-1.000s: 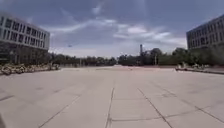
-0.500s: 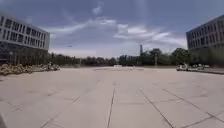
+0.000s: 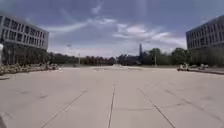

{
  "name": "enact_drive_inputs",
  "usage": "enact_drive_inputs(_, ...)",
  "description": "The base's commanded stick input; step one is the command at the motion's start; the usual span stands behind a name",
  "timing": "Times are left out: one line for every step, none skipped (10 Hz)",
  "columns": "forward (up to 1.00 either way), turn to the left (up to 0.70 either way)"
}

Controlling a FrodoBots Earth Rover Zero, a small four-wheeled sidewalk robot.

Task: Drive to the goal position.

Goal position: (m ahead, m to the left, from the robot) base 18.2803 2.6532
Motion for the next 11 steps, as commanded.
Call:
enact_drive_inputs(0.54, 0.0)
enact_drive_inputs(0.54, 0.0)
enact_drive_inputs(0.54, 0.0)
enact_drive_inputs(0.54, 0.0)
enact_drive_inputs(0.54, 0.0)
enact_drive_inputs(0.54, 0.0)
enact_drive_inputs(0.54, 0.0)
enact_drive_inputs(0.54, 0.0)
enact_drive_inputs(0.54, 0.0)
enact_drive_inputs(0.54, 0.0)
enact_drive_inputs(0.54, 0.03)
